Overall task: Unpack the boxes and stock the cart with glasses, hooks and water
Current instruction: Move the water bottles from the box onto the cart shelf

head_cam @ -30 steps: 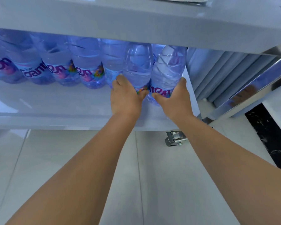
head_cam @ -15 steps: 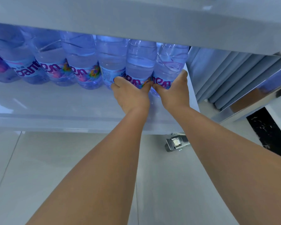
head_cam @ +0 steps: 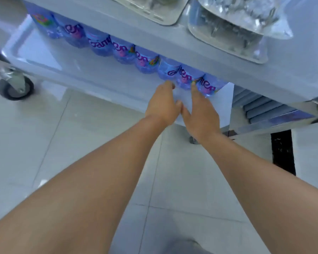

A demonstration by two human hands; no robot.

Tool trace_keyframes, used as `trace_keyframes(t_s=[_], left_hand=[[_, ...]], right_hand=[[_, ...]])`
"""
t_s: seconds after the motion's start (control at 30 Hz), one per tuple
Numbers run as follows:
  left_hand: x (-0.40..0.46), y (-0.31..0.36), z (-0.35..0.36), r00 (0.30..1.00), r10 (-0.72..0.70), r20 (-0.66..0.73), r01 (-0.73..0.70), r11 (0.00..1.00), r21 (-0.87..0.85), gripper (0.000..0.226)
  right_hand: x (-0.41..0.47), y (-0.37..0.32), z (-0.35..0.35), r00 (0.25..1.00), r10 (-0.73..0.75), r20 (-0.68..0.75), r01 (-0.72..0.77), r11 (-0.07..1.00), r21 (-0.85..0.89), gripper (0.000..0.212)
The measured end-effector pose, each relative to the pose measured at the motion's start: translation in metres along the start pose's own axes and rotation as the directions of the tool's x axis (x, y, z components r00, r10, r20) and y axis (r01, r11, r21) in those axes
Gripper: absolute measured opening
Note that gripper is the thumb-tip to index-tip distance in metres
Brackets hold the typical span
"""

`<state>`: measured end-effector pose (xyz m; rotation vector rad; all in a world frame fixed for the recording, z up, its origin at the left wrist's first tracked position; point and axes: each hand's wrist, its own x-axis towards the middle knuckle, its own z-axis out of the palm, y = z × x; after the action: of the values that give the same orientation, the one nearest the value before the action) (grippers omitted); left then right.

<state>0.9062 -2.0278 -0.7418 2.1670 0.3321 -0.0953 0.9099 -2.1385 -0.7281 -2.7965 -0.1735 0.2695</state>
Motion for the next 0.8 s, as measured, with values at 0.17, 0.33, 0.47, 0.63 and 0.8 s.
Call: trace_keyframes(t_s=[0.17, 0.33, 0.47, 0.63, 0.8], left_hand=[[-0.088, 0.008, -0.136, 0.99, -0.061, 0.128, 0.023, 0.96, 0.28, 0.031], [-0.176, 0.027, -0.295, 0.969, -0.197, 0.153, 0.145, 0.944, 0.295, 0.029], [-0.225, 0.023, -0.422, 0.95, -0.295, 0.099, 0.252, 0.915, 0.315, 0.032], [-0.246, 0.003, -0.558, 0.911, -0.406, 0.067, 0.352, 0.854, 0.384, 0.033], [-0.235, -0.019, -0.673, 0.912, -0.407, -0.046, 0.377, 0.791, 0.481, 0.031]], right_hand=[[-0.07, -0.126, -0.062, 0.937, -0.251, 0.242, 0.283, 0.953, -0.108, 0.05], [-0.14, -0.258, -0.124, 0.854, -0.366, 0.37, 0.418, 0.906, -0.066, 0.043], [-0.179, -0.363, -0.156, 0.822, -0.401, 0.404, 0.436, 0.9, 0.006, 0.043], [-0.199, -0.497, -0.149, 0.81, -0.415, 0.413, 0.438, 0.898, 0.043, 0.042], [-0.17, -0.616, -0.155, 0.82, -0.493, 0.291, 0.49, 0.867, 0.09, 0.036]])
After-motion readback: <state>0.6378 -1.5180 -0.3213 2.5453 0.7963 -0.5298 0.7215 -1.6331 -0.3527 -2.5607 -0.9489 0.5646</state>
